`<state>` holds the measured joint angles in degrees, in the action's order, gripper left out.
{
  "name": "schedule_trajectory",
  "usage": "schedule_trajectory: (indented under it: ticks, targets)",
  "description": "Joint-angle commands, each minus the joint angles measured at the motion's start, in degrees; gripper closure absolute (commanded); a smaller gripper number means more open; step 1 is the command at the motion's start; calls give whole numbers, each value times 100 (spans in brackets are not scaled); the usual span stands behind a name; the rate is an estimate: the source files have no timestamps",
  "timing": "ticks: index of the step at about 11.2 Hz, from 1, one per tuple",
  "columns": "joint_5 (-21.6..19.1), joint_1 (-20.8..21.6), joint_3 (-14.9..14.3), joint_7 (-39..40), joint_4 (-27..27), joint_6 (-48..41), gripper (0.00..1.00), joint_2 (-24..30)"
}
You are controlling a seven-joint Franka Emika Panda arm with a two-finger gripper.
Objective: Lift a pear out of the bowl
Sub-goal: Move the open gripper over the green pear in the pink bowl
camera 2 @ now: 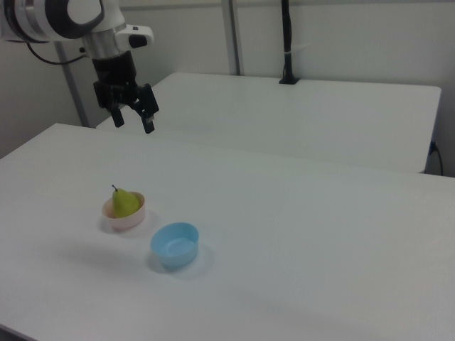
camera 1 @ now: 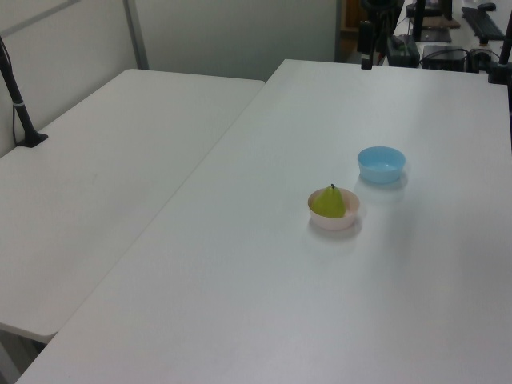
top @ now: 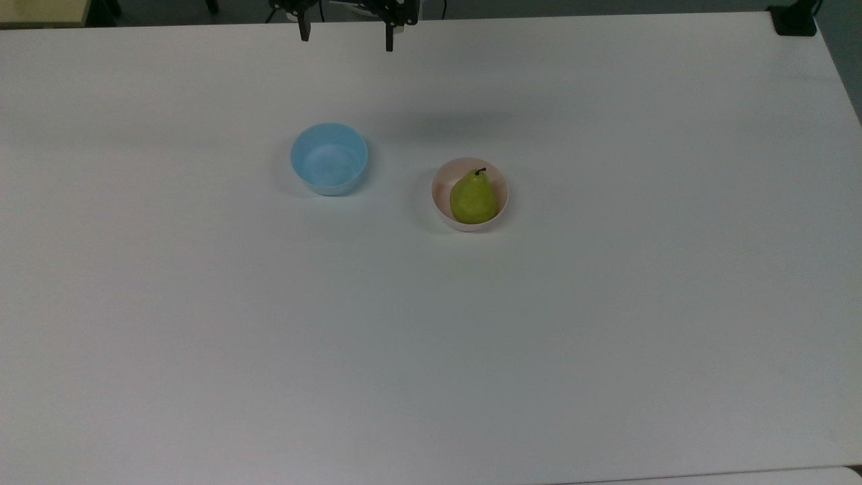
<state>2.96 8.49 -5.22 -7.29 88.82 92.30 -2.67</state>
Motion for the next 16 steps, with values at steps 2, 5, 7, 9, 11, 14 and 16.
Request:
schedule_trajectory:
  ticks: [2, 5, 7, 9, 11, 14, 16]
  targets:
    - [-138, -49, -84, 158, 65, 165, 0, 82]
    - [-138, -84, -84, 193, 65, 183, 0, 82]
    - [-138, -58, -67, 455, 65, 192, 0, 30]
    - [-147, 3, -14, 562, 92, 446, 0, -6]
    - [-147, 222, 4, 571, 100, 605, 0, -163]
    - [-147, 197, 433, 1035, 486, 851, 0, -260]
    - [-147, 215, 592, 1159, 758, 1148, 0, -400]
